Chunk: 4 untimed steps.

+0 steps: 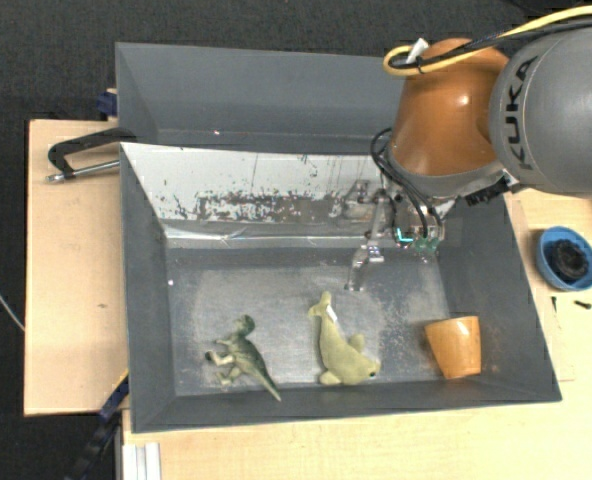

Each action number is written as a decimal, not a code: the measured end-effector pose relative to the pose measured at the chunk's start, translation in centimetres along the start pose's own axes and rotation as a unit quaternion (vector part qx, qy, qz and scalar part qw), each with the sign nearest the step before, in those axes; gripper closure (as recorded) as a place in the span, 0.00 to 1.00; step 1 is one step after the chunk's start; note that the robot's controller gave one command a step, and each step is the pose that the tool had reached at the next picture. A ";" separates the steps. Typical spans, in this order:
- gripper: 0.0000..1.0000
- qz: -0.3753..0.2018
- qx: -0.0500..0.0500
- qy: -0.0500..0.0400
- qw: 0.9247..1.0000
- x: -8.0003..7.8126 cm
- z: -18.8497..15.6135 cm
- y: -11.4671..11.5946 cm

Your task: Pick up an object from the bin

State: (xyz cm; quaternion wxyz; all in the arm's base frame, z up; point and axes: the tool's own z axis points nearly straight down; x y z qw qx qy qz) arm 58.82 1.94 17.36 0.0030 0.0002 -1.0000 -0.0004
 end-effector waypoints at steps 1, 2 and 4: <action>0.00 0.023 0.000 0.003 1.000 7.6 7.0 0.2; 0.00 -0.008 0.000 -0.006 1.000 7.1 10.0 1.2; 1.00 -0.132 0.001 -0.010 0.991 4.7 -4.7 2.1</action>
Offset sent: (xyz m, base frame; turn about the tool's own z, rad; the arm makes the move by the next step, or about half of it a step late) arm -0.0728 0.0010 -0.0657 0.0448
